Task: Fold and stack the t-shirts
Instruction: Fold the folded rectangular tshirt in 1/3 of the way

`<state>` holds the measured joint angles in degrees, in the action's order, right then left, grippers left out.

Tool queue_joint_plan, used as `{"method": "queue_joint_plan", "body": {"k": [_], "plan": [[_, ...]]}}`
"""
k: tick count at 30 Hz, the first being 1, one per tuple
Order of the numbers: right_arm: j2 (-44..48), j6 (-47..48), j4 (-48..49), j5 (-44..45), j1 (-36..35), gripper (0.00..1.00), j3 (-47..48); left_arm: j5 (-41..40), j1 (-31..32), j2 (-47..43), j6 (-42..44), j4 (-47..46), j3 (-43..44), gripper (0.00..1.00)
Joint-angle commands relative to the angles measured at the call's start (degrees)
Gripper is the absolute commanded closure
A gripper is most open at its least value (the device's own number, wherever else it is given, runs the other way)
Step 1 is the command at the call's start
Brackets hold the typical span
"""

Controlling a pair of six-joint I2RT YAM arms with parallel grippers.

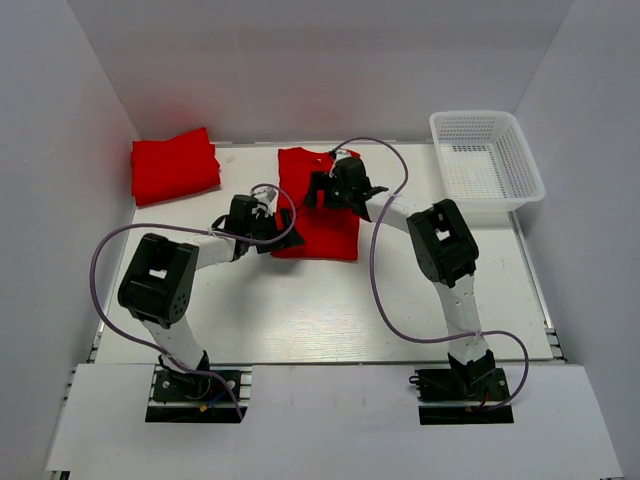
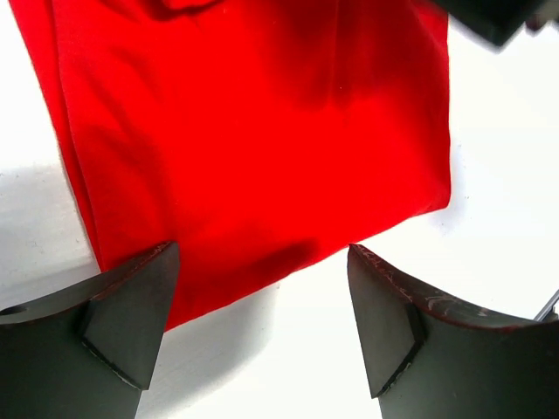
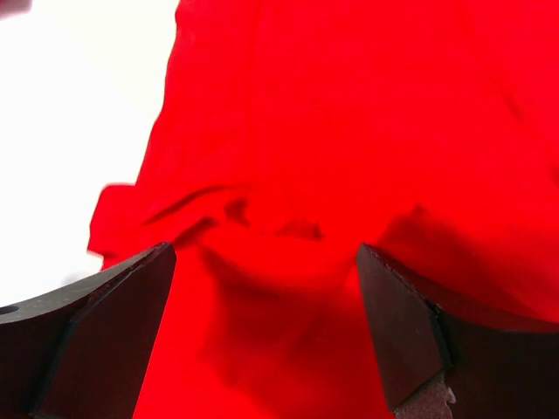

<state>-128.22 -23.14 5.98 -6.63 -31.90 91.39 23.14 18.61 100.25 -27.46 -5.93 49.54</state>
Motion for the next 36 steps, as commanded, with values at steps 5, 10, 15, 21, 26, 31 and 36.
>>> {"method": "queue_joint_plan", "body": {"k": [5,10,15,21,26,31,36], "plan": [[-4.83,-0.96,11.43,4.0,0.87,0.1,7.62,-0.81,0.29,-2.25,0.66,6.64,-3.22,0.12],[-6.78,15.81,6.6,1.2,0.96,0.1,14.24,-0.28,0.29,-2.78,2.23,8.75,-2.69,0.12],[1.74,41.72,4.48,0.21,0.26,0.1,4.09,-0.28,0.29,-3.3,3.64,9.8,-2.69,0.12],[10.09,57.13,1.24,-6.27,0.09,0.1,-5.61,0.85,0.29,-3.3,4.17,9.8,-2.69,0.12],[13.08,59.08,-1.58,-12.17,-0.35,0.1,-6.92,0.86,0.29,-3.3,4.17,9.8,-2.17,0.12],[11.42,63.82,-3.34,-9.9,-1.85,0.1,-7.03,1.99,0.29,-2.78,4.17,9.8,-2.17,0.12],[8.88,66.46,-1.06,-4.73,-3.6,0.1,-7.29,2.62,0.29,-1.73,4.17,9.27,-2.17,0.12]]}}
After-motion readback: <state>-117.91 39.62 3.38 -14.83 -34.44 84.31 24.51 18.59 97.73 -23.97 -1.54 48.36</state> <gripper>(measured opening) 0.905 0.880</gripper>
